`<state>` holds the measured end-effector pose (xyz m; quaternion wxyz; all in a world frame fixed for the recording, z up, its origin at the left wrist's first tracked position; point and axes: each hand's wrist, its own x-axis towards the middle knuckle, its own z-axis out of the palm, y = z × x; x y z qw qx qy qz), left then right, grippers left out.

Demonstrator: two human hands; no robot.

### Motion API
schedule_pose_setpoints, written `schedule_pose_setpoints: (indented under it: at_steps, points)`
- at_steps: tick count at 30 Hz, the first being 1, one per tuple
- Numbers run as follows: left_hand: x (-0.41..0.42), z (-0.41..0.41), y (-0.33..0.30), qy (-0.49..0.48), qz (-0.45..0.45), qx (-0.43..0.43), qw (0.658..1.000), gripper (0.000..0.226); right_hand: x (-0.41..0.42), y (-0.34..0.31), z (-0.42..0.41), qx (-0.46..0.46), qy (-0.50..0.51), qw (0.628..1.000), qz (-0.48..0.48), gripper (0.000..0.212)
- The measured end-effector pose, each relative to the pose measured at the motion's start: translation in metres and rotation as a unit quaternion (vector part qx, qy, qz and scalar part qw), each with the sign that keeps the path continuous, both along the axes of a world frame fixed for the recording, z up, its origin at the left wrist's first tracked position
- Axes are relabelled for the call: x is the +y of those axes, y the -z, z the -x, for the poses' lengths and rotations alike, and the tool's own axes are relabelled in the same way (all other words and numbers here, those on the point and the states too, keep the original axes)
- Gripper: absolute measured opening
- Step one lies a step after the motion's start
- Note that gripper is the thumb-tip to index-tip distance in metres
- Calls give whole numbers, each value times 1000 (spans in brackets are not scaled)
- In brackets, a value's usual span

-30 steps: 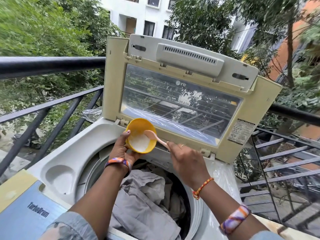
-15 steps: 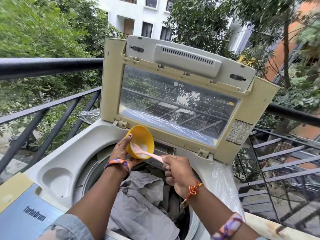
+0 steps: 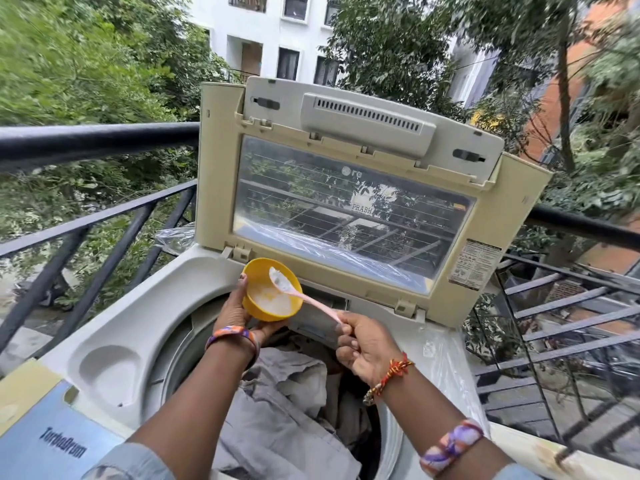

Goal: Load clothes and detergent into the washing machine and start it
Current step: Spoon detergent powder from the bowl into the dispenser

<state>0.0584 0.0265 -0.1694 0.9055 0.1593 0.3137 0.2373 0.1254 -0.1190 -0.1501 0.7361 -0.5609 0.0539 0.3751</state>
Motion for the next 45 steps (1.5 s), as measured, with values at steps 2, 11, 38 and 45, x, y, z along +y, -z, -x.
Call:
schedule_pose_setpoints:
  at_steps: [2,11,38,45]
  points:
    - [3,-1,3,-5,4,1,1000,59,-5,-1,-7,-19,22,1000,7,24]
    - [8,-4,6,-45,41,10,998,66,-26,4,-33,-161,84,978,100,17]
    - [7,-1,1,-57,32,-5,998,62,-38,23,-46,-452,41,853,259,22]
    - [7,-1,1,-47,28,3,998,61,-36,5,-38,-378,69,908,169,20]
